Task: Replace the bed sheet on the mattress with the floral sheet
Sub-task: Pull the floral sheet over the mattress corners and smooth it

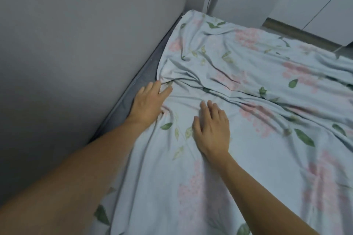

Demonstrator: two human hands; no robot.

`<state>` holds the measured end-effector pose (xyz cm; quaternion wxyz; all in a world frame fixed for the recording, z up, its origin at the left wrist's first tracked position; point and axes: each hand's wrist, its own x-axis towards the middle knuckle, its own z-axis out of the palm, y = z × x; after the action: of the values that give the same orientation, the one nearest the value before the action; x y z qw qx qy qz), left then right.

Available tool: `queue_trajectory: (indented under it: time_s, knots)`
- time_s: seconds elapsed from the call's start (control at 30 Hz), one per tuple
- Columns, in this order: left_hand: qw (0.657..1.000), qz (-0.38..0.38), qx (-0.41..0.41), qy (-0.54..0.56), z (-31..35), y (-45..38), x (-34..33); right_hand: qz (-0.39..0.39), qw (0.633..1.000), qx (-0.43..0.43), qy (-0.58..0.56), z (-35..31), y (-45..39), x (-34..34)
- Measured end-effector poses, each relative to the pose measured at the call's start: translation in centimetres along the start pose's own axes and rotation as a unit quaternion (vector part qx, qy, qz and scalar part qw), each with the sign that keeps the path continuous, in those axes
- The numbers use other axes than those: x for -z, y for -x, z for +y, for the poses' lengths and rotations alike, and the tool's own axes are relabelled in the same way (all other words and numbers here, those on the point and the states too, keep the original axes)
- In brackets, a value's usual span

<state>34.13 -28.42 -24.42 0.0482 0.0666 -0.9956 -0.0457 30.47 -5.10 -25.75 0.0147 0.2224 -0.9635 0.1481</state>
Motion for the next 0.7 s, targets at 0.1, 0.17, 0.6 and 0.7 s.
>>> queue_trajectory:
  time_s: [0.1,0.17,0.6,0.7]
  knots:
    - [1.0,-0.014,-0.001,-0.027,-1.6,3.1,1.4,0.029,0.999,0.016,-0.02,-1.7,0.1,-0.7]
    - [0.997,0.002,0.034,-0.069,-3.1,5.2,2.3,0.05,0.996,0.07,-0.024,-3.8,0.8,-1.0]
    - [0.996,-0.07,-0.002,0.064,0.6,8.0,3.1,-0.008,0.998,0.057,-0.012,-4.2,-0.7,0.8]
    - [0.988,-0.14,0.025,0.053,0.6,7.8,1.7,-0.118,0.992,0.033,0.02,-3.1,-2.4,-0.3]
